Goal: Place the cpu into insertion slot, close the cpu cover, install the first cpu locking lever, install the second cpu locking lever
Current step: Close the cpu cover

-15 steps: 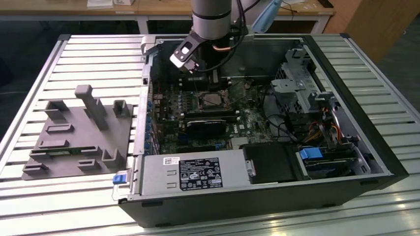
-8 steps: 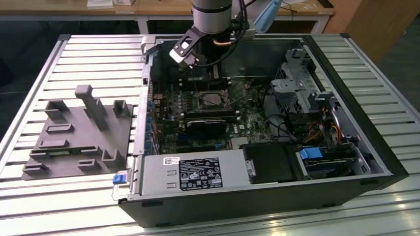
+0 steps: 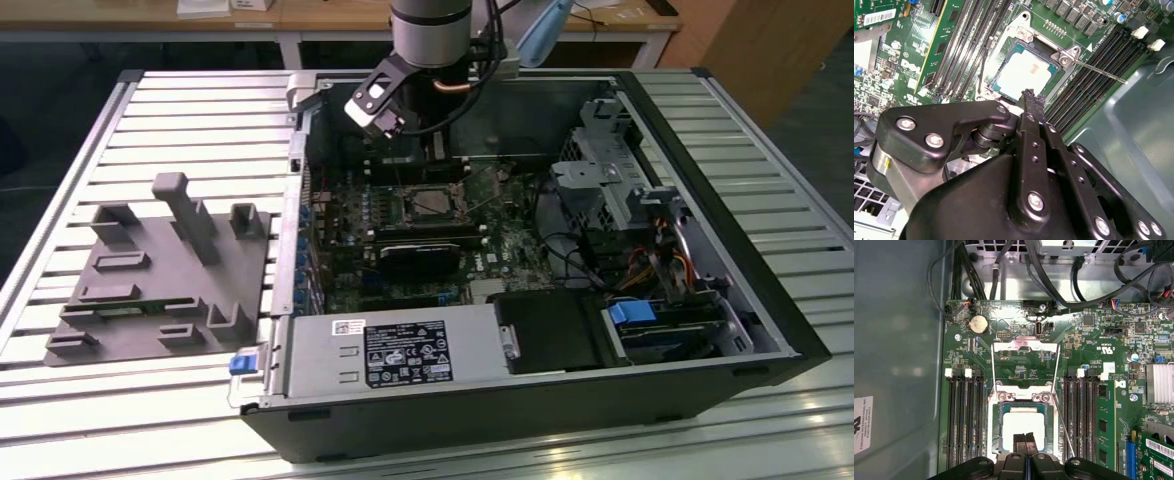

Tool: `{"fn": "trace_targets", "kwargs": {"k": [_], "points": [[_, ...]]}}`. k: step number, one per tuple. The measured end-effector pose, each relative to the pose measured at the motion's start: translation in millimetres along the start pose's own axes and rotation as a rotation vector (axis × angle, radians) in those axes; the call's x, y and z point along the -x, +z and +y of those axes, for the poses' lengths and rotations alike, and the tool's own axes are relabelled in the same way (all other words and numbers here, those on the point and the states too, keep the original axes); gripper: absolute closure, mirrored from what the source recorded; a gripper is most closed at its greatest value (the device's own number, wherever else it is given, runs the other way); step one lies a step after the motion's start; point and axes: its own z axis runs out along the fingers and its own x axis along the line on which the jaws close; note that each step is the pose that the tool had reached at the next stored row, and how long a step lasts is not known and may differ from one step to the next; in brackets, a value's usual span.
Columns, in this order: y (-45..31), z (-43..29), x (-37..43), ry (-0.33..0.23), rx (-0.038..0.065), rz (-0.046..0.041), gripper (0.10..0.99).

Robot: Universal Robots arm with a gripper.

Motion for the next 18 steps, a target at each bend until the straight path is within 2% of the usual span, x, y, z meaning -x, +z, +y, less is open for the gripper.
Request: {"fn": "trace_targets", "kwargs": {"k": [5,12,18], "points": [[-1.9,0.1,0.0,0.0,0.0,-0.0002,0.984],[-9.8,0.8,-0.2,0.0,0.0,-0.0001,0.984],[-10.3,0.9,-0.2,0.0,0.0,0.0,0.984]]}}
